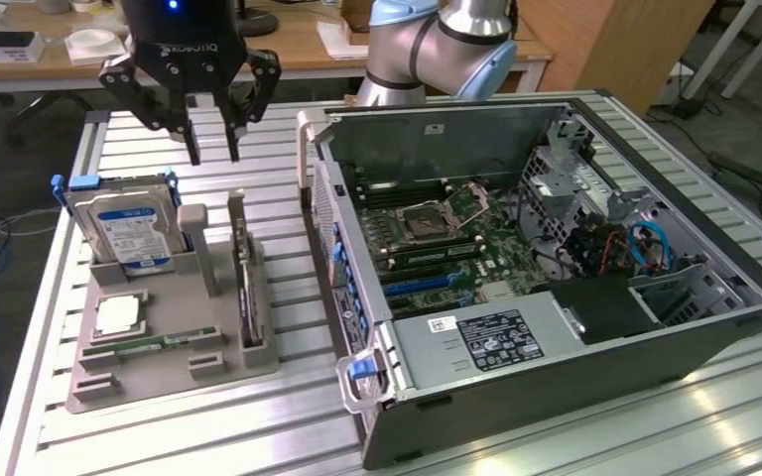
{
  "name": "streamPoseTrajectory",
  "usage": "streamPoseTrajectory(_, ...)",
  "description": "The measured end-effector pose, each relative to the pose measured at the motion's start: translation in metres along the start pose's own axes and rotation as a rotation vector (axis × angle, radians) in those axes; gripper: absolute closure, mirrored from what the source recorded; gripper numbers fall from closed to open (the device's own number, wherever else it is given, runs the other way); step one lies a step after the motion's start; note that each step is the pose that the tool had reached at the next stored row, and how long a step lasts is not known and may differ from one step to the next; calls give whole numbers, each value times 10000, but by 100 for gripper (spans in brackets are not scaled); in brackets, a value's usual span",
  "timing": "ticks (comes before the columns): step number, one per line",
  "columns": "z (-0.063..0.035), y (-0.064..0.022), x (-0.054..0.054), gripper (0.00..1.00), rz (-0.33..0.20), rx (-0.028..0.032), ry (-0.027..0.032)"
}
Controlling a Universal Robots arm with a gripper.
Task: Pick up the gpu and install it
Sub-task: 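Pick up the gpu and move the gpu toward the slot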
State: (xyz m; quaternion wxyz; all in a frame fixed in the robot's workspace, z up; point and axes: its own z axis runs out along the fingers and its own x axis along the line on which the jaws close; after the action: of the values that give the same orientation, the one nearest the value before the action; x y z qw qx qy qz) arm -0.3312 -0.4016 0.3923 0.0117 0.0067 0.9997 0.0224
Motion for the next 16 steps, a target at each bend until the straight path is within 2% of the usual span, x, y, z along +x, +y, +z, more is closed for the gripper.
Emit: streamPoseTrajectory(16, 54, -51, 0, 58, -1, 58, -2)
